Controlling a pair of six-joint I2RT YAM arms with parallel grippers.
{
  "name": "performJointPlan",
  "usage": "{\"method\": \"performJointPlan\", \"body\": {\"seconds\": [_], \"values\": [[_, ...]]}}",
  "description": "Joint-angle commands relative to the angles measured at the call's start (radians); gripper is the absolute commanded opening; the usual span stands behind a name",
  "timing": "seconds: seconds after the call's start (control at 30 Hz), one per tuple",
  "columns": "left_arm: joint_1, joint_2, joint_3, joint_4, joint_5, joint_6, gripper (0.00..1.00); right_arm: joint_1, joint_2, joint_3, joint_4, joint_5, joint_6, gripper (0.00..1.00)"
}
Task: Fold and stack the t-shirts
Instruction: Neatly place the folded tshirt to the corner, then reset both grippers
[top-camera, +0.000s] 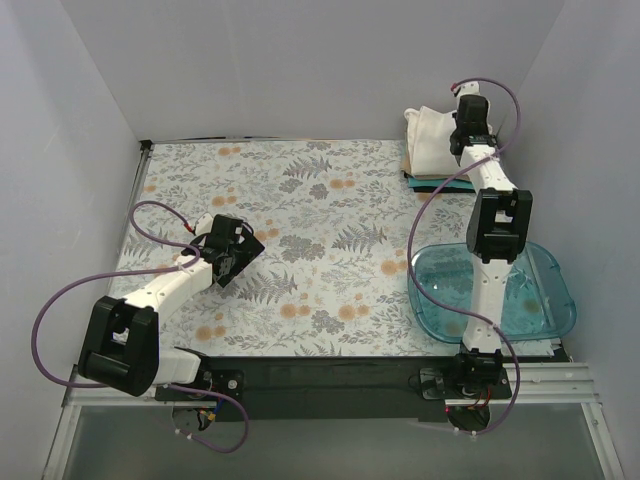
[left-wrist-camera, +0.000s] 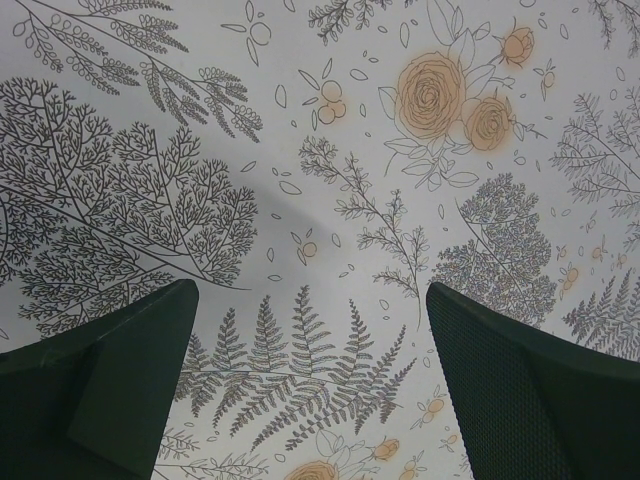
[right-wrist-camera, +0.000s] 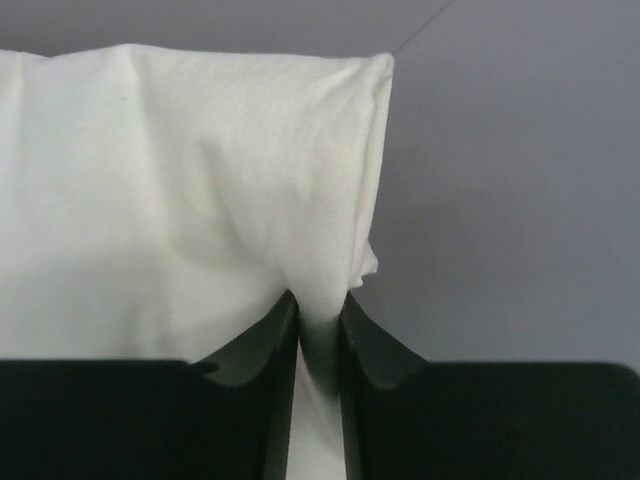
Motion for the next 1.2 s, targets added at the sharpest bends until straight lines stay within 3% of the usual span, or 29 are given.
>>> {"method": "performJointPlan", "body": {"seconds": [0.0,0.27,0.33,0.6,0.7,0.83,1.17], "values": [[-0.002,-0.028,0.029,0.001,-0.017,0.010,0.98,-0.032,0.004,0.027,0.069,0.013,0.049,0.29],[-0.002,-0.075,0.040,-0.019,-0.005,0.022,0.98,-0.039,-0.115,-0.050,0.063,0.018,0.107,0.77],[-0.002,-0.094,0.055,-0.033,0.002,0.026,0.98,-0.039,-0.206,-0.084,0.043,-0.059,0.136,0.98],[-0.002,-0.213,0.083,-0.083,0.035,0.034,0.98,-0.038,-0.644,-0.404,0.040,-0.298,0.337,0.98],[-0.002,-0.249,0.097,-0.148,0.008,0.014,0.98,-0.038,-0.853,-0.638,0.025,-0.301,0.469,0.98],[-0.002,-0.322,0.114,-0.189,0.017,-0.006,0.98,-0.038,-1.097,-0.988,0.075,-0.415,0.581,0.98],[-0.002,-0.416,0.074,-0.269,0.086,-0.041,0.98,-0.038,-1.617,-1.583,0.092,-0.458,0.679,0.98]]}}
